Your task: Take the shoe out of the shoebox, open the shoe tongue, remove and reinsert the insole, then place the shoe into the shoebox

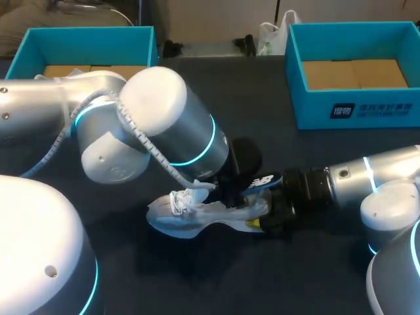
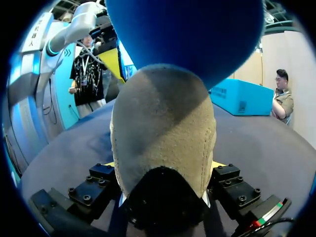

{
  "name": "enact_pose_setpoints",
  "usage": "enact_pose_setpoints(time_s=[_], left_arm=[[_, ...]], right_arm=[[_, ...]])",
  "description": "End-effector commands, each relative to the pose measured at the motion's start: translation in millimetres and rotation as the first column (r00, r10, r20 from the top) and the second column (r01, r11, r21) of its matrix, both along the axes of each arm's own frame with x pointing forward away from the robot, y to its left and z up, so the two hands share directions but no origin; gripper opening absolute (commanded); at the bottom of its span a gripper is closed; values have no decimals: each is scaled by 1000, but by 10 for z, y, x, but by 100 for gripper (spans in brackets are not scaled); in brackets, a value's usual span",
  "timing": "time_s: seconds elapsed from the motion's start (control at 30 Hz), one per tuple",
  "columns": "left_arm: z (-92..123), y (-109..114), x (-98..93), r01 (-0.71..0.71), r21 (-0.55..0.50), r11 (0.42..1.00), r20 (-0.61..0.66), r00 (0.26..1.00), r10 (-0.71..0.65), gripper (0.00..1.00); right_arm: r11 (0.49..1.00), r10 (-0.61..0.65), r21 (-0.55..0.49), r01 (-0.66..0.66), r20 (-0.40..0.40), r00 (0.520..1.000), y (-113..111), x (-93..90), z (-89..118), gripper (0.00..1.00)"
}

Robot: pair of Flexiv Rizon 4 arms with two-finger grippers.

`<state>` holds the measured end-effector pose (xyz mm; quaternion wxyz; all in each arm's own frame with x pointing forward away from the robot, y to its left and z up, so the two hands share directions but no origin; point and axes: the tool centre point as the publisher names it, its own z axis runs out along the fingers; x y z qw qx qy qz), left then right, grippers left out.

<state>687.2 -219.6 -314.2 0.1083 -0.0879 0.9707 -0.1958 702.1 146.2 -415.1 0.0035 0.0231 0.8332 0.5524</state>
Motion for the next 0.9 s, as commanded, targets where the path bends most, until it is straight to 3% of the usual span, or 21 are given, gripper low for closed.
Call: enact_pose_setpoints(time_s=[0.03,0.1,0.2,0.9], left_arm=[[95,125,-104,-23,-4,1000,48,999,23,59],[100,110,-128,-25,1,1000,63,998,25,59],[99,74,-164,-32,8,999,83,996,31,50],[11,-100,-291,-104,14,994,231,968,98,37]], right_arm=[[1000,0,-7,0,-1,1000,19,-3,18,0],[1000,0,-7,0,-1,1000,19,-3,18,0],[1000,0,-7,0,-1,1000,19,-3,18,0],[1000,0,-7,0,-1,1000,19,-3,18,0]])
